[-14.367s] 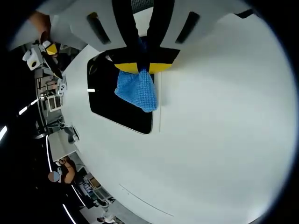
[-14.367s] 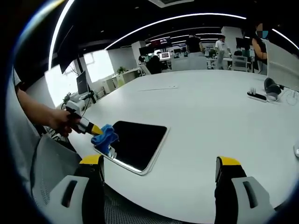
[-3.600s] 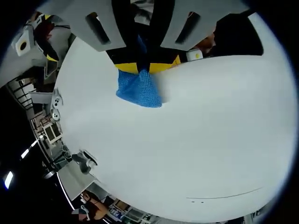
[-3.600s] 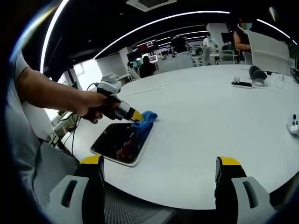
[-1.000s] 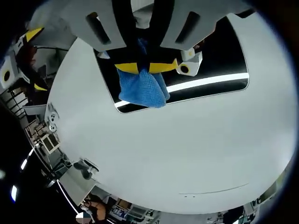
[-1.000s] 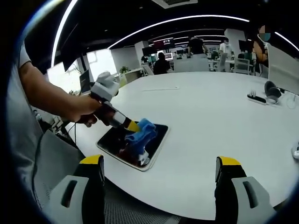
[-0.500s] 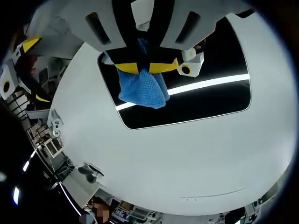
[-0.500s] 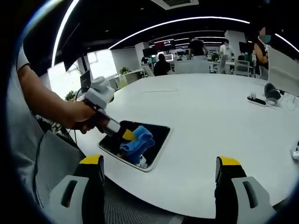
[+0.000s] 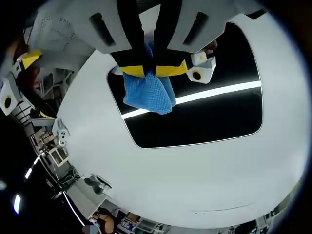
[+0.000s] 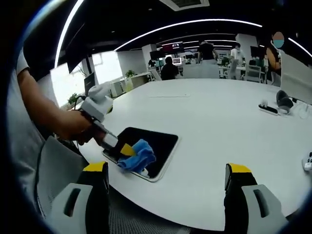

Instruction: Wipe the mirror surface with the cleaning cloth until all visible marks leave the cleaned area.

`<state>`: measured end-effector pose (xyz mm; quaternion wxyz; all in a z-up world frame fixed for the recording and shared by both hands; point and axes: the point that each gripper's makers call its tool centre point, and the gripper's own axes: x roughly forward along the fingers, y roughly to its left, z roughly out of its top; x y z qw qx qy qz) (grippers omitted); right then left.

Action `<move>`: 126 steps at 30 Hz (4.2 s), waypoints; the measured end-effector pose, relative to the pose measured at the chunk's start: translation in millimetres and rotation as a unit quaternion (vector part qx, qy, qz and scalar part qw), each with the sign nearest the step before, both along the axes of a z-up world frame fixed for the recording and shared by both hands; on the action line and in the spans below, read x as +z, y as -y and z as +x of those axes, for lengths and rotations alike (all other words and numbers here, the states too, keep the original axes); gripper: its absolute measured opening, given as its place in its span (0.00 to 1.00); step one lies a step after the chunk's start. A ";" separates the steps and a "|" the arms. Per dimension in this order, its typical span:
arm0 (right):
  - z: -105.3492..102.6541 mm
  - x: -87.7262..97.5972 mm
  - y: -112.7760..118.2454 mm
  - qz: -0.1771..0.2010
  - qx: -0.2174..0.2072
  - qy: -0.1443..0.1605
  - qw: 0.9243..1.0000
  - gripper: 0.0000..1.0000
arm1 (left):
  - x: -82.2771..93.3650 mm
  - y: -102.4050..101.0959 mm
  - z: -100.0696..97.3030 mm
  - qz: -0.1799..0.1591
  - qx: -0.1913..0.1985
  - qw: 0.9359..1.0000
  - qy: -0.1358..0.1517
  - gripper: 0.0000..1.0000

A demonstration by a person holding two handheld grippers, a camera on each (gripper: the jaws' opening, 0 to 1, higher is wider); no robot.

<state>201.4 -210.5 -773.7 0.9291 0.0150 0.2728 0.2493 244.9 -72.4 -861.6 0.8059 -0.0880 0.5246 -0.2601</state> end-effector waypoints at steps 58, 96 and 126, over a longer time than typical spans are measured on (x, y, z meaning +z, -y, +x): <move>2.1 -3.4 -6.2 0.001 0.013 -0.005 1.000 0.99 | -3.5 -31.2 -26.2 -0.015 0.017 0.999 -0.030 0.03; 11.5 -10.8 -16.5 0.013 0.027 -0.013 0.999 0.99 | -3.1 -48.7 -19.9 -0.013 0.044 0.998 -0.043 0.03; 8.6 -9.0 -7.9 0.020 0.015 -0.013 1.000 0.99 | -2.4 -45.9 30.4 -0.006 0.061 0.997 -0.037 0.03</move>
